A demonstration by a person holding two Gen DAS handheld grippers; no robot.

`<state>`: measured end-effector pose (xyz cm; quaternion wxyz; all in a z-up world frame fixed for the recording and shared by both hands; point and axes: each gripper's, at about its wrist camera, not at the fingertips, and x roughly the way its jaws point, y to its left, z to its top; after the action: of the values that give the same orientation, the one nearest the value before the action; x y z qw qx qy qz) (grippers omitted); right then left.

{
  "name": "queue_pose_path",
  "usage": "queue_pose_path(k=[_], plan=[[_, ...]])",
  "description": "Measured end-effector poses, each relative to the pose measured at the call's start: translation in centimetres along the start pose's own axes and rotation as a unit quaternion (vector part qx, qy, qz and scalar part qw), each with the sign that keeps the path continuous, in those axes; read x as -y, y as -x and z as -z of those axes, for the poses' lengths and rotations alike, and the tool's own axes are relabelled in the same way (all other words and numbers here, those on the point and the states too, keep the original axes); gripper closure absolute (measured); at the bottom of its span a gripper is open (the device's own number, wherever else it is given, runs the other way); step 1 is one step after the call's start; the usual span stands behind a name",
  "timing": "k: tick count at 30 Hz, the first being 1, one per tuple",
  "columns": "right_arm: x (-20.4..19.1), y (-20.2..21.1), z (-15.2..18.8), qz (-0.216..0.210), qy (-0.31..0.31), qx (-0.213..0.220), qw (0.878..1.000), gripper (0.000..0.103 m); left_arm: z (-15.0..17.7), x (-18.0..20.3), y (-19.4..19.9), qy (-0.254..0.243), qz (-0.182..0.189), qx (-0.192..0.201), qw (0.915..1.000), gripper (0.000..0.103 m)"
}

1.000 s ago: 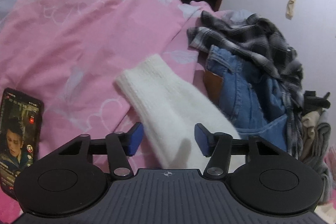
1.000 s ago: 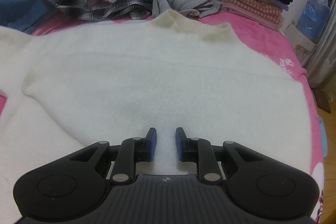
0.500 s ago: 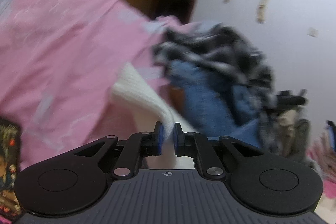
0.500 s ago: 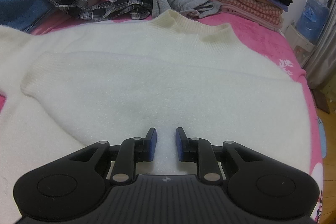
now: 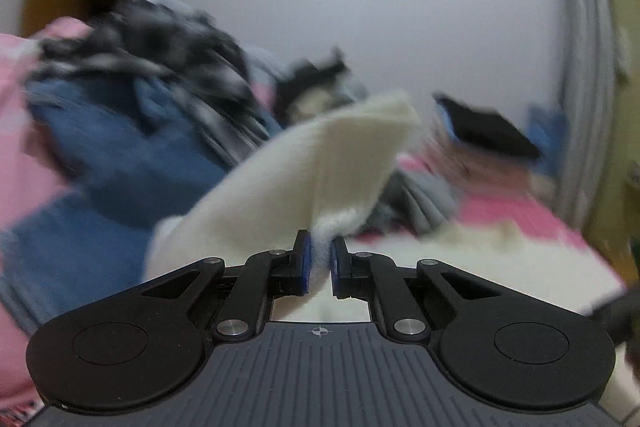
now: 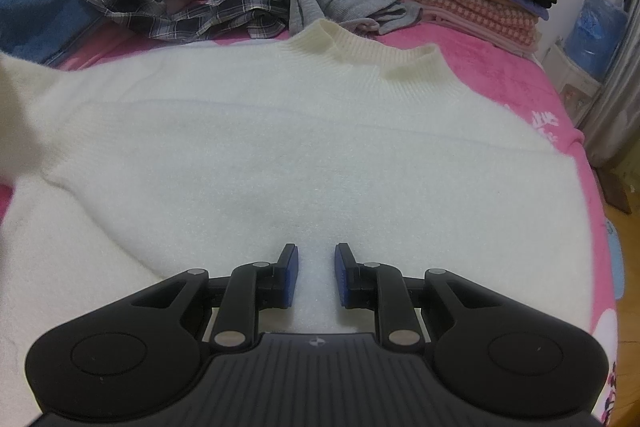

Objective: Fold clothes

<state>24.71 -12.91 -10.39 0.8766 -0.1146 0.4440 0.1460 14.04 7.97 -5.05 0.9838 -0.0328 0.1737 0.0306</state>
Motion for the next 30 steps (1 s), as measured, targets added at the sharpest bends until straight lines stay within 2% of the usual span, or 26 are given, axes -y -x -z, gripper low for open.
queue_pose_path(k=[2,4,7,10,12,15,16,18,20,23,26,30], plan=[[0.5,0.2,-0.4,-0.013,-0.003,-0.005,1.000,0.079,1.3,1.4,-1.2,-0.012,0.014,-0.026,0.9995,0.095],[1.4,0.9,-0.8,-0.046,-0.040,-0.003,0.998,0.069,2.4,2.2,-1.9,-0.024,0.020,-0.041,0.9987,0.095],[2.6,2.5,-1.3,-0.143,-0.110,0.022,0.983,0.069,3.8,3.1,-2.9,-0.044,0.027,-0.058,0.9970,0.095],[3.4,2.8,-1.8,-0.230,-0.176,0.027,0.957,0.067,5.0,3.5,-3.4,-0.062,0.030,-0.066,0.9955,0.095],[4.0,2.2,-2.0,-0.286,-0.233,0.019,0.929,0.065,5.6,3.6,-3.6,-0.070,0.031,-0.071,0.9945,0.095],[4.0,1.0,-2.3,-0.347,-0.279,-0.002,0.895,0.061,6.3,3.9,-3.8,-0.083,0.034,-0.078,0.9929,0.094],[3.7,0.7,-2.5,-0.354,-0.281,-0.011,0.892,0.058,6.6,4.0,-3.8,-0.089,0.037,-0.081,0.9921,0.093],[2.9,0.0,-3.1,-0.348,-0.272,-0.027,0.897,0.050,6.9,4.2,-3.7,-0.091,0.039,-0.084,0.9915,0.091],[2.2,-0.7,-3.5,-0.337,-0.268,-0.042,0.901,0.048,6.9,4.1,-3.6,-0.086,0.052,-0.088,0.9910,0.079],[1.7,-1.6,-3.2,-0.343,-0.288,-0.063,0.892,0.048,7.0,4.1,-3.4,-0.081,0.078,-0.095,0.9890,0.069],[1.3,-2.0,-3.0,-0.344,-0.295,-0.072,0.889,0.048,7.4,4.5,-3.1,-0.090,0.094,-0.099,0.9866,0.066],[0.5,-2.4,-3.0,-0.326,-0.285,-0.083,0.898,0.048,7.6,4.7,-3.1,-0.096,0.099,-0.102,0.9851,0.064]])
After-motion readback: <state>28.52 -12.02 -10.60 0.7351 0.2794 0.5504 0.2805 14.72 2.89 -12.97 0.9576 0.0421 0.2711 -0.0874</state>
